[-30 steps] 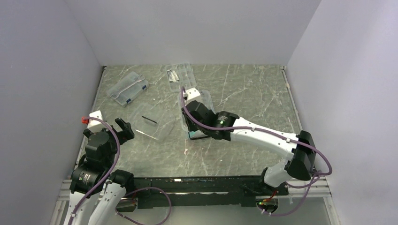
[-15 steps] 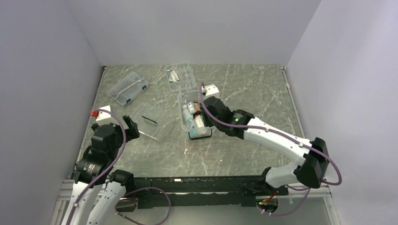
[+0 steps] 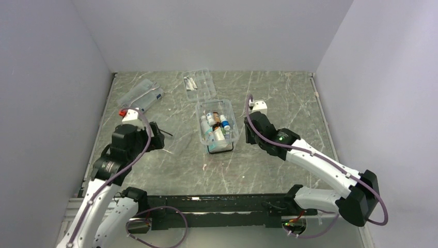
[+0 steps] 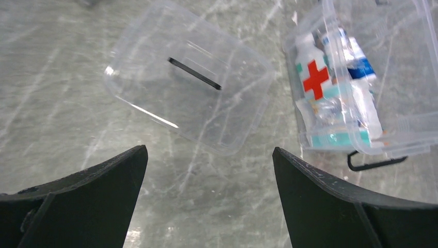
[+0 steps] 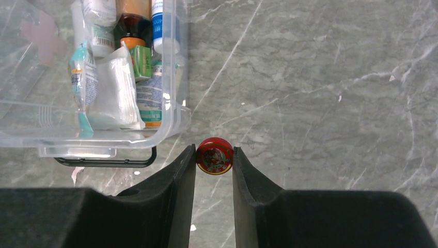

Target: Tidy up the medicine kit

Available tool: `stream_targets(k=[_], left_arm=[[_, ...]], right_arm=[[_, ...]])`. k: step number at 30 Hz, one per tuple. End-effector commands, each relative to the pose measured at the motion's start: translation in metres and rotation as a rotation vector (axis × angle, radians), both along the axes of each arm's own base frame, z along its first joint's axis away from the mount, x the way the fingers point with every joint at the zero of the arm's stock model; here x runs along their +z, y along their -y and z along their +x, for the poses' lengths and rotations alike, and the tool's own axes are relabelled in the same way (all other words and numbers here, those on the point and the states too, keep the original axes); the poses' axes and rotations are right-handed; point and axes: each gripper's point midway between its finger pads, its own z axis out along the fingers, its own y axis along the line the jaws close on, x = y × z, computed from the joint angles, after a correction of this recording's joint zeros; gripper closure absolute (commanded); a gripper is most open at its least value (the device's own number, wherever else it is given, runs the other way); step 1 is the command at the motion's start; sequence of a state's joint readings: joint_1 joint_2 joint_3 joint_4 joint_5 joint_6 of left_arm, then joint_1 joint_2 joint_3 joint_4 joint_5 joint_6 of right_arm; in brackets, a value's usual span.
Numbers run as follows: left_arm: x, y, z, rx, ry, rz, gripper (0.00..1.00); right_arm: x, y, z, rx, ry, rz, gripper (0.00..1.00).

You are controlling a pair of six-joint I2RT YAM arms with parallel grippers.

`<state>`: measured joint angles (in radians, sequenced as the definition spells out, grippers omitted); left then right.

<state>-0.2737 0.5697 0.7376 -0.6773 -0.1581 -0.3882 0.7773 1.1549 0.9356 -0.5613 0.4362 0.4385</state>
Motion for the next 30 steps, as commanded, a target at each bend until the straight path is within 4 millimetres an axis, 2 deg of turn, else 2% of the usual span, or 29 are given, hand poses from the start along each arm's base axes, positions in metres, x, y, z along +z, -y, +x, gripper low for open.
stream_targets(k=[1, 8, 10, 12, 17, 27, 30], left_arm=[[0.023, 0.040, 0.021, -0.174, 0.024, -0.091, 0.01], [0.023, 0.078, 0.062, -0.290, -0.020, -0.163, 0.01], [0.020, 0.085, 0.075, -0.300, -0.045, -0.175, 0.01], [0.008, 0.096, 0.087, -0.319, -0.099, -0.171, 0.03], [0.005, 0.124, 0.108, -0.354, -0.138, -0.144, 0.03], [-0.020, 0.167, 0.133, -0.396, -0.251, -0.067, 0.06], [-0.029, 0.172, 0.136, -0.398, -0.290, -0.017, 0.08]], right_arm=[[0.011, 0.002, -0.005, -0.011, 0.027, 0.075, 0.83], [0.018, 0.005, -0.019, 0.019, 0.028, 0.118, 0.84], [0.020, 0.006, -0.022, 0.025, 0.031, 0.127, 0.84], [0.023, 0.007, -0.025, 0.031, 0.034, 0.142, 0.84], [0.025, 0.009, -0.034, 0.042, 0.035, 0.178, 0.84], [0.028, 0.015, -0.045, 0.053, 0.043, 0.204, 0.84], [0.030, 0.016, -0.046, 0.055, 0.045, 0.206, 0.84]])
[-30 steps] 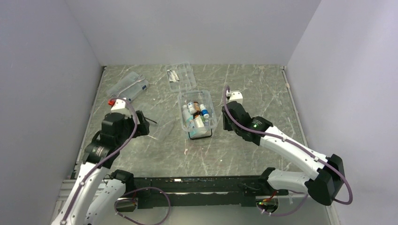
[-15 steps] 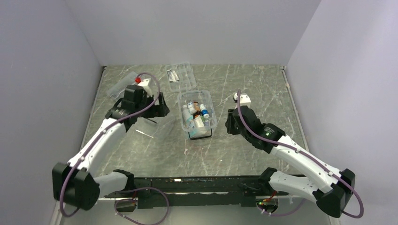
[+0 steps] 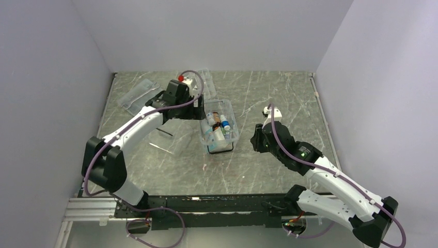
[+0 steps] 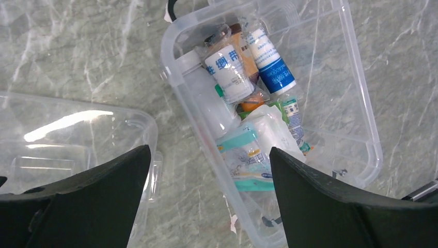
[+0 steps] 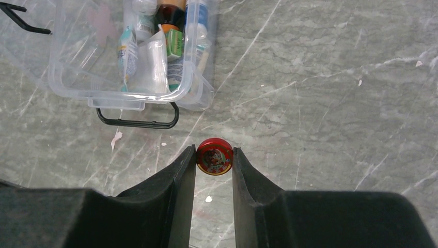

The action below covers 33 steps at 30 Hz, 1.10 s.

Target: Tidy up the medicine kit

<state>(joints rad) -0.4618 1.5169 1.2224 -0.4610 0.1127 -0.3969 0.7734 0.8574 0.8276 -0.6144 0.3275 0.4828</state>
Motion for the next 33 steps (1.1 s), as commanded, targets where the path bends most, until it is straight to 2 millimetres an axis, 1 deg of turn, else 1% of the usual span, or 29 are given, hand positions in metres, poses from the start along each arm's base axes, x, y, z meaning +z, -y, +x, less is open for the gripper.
stream_targets(k=[1, 3, 6, 14, 18, 20, 25, 33], left_arm=[[0.002, 0.006, 0.009, 0.001, 0.003, 0.078, 0.09], [-0.003, 0.005, 0.010, 0.002, -0.016, 0.106, 0.11], [-0.011, 0.006, 0.010, -0.002, -0.052, 0.127, 0.18], [-0.027, 0.013, 0.009, -0.023, -0.119, 0.168, 0.29], [-0.033, 0.019, 0.006, -0.039, -0.144, 0.161, 0.41], [-0.034, 0.022, 0.005, -0.045, -0.147, 0.156, 0.49], [-0.033, 0.027, 0.004, -0.057, -0.151, 0.139, 0.66], [-0.029, 0.046, 0.007, -0.085, -0.149, 0.111, 0.87]], right_arm=[[0.008, 0.002, -0.004, 0.002, 0.010, 0.028, 0.84], [0.009, 0.002, -0.005, 0.004, 0.013, 0.029, 0.84], [0.009, 0.003, -0.006, 0.007, 0.016, 0.030, 0.84], [0.006, 0.004, -0.008, 0.006, 0.016, 0.040, 0.84], [0.004, 0.005, -0.009, 0.007, 0.012, 0.039, 0.84], [0.005, 0.006, -0.010, 0.006, 0.016, 0.041, 0.84], [0.006, 0.008, -0.011, 0.001, 0.021, 0.044, 0.84], [0.014, 0.013, -0.013, -0.006, 0.037, 0.048, 0.84]])
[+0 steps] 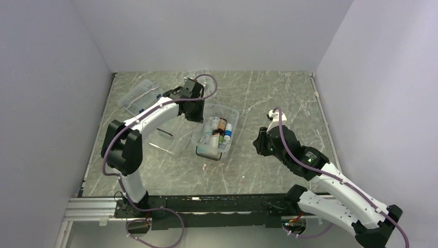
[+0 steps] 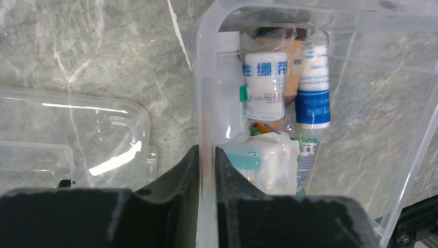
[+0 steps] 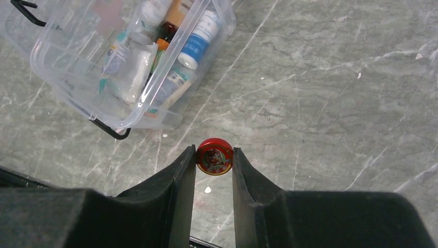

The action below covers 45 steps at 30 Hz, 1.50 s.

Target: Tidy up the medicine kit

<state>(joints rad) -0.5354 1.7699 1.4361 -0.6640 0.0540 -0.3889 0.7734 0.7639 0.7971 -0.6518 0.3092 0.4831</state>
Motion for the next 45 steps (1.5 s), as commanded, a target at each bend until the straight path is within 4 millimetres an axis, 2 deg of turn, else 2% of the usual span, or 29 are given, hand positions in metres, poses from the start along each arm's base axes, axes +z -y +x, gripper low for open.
stream_targets(k=[1, 3, 8, 16, 17, 24, 26, 32, 36, 41, 45], left_arm=[[0.018, 0.025, 0.007, -0.046, 0.035, -0.059, 0.92], [0.018, 0.033, 0.011, -0.059, 0.036, -0.073, 1.00], [0.027, 0.058, 0.026, -0.115, 0.064, -0.104, 1.00], [0.047, 0.114, 0.059, -0.232, 0.136, -0.188, 1.00], [0.045, 0.120, 0.061, -0.251, 0.133, -0.199, 1.00], [0.038, 0.164, 0.062, -0.367, 0.134, -0.283, 1.00], [0.041, 0.169, 0.062, -0.380, 0.148, -0.305, 0.92], [0.064, 0.163, 0.060, -0.399, 0.213, -0.308, 0.54], [0.089, 0.150, 0.065, -0.371, 0.290, -0.261, 0.37], [0.122, 0.122, 0.082, -0.257, 0.412, -0.196, 0.27], [0.136, 0.093, 0.103, -0.127, 0.471, -0.168, 0.24]], right_arm=[[0.013, 0.004, 0.000, -0.022, 0.028, 0.022, 0.84], [0.018, 0.006, 0.000, -0.023, 0.039, 0.026, 0.85], [0.032, 0.009, -0.003, -0.016, 0.069, 0.043, 0.85], [0.046, 0.018, -0.008, -0.029, 0.085, 0.042, 0.85], [0.048, 0.019, -0.009, -0.029, 0.087, 0.044, 0.85], [0.053, 0.024, -0.013, -0.030, 0.095, 0.049, 0.85], [0.053, 0.024, -0.013, -0.029, 0.096, 0.045, 0.85], [0.053, 0.024, -0.011, -0.027, 0.099, 0.035, 0.85], [0.052, 0.022, -0.010, -0.022, 0.100, 0.031, 0.84], [0.052, 0.022, -0.009, -0.019, 0.101, 0.017, 0.84], [0.055, 0.023, -0.010, -0.015, 0.103, 0.014, 0.84]])
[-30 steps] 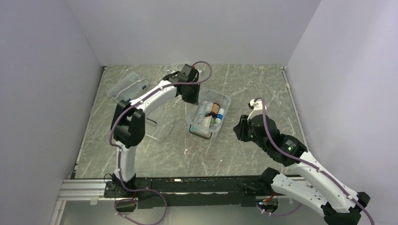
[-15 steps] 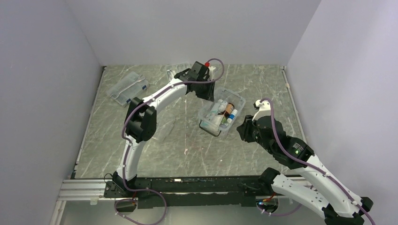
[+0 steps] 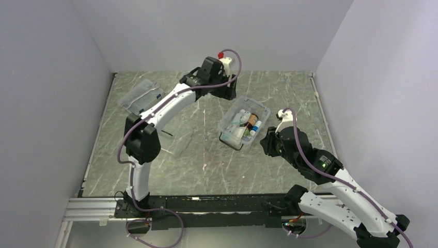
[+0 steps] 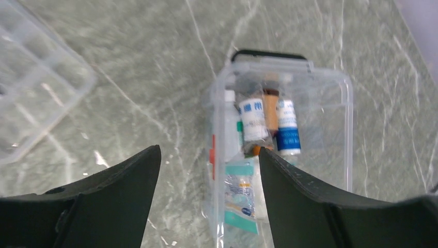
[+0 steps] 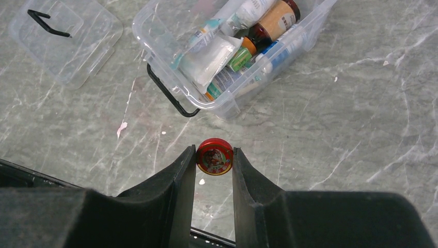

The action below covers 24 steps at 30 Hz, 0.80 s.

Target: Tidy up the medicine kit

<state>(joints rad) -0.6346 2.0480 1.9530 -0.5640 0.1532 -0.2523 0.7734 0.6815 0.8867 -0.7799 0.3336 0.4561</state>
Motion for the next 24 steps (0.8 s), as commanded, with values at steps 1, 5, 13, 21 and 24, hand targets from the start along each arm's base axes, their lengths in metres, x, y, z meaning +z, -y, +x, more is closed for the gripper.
stream_targets(k=[1, 5, 13, 21, 24], left_arm=[[0.054, -0.037, 0.033, 0.179, 0.151, -0.032, 0.24], [0.049, -0.058, 0.059, 0.267, 0.115, -0.048, 0.24], [0.016, -0.095, 0.112, 0.400, 0.067, -0.091, 0.25], [0.000, -0.110, 0.153, 0.492, 0.099, -0.090, 0.26], [-0.014, -0.114, 0.166, 0.524, 0.090, -0.095, 0.27]], right_arm=[[0.024, 0.003, 0.003, -0.008, 0.056, 0.018, 0.85], [0.029, 0.002, 0.002, -0.001, 0.060, 0.025, 0.85], [0.033, 0.001, 0.002, 0.014, 0.067, 0.022, 0.85], [0.024, -0.008, 0.007, 0.031, 0.045, 0.009, 0.84], [0.020, -0.008, 0.011, 0.029, 0.040, -0.014, 0.84]])
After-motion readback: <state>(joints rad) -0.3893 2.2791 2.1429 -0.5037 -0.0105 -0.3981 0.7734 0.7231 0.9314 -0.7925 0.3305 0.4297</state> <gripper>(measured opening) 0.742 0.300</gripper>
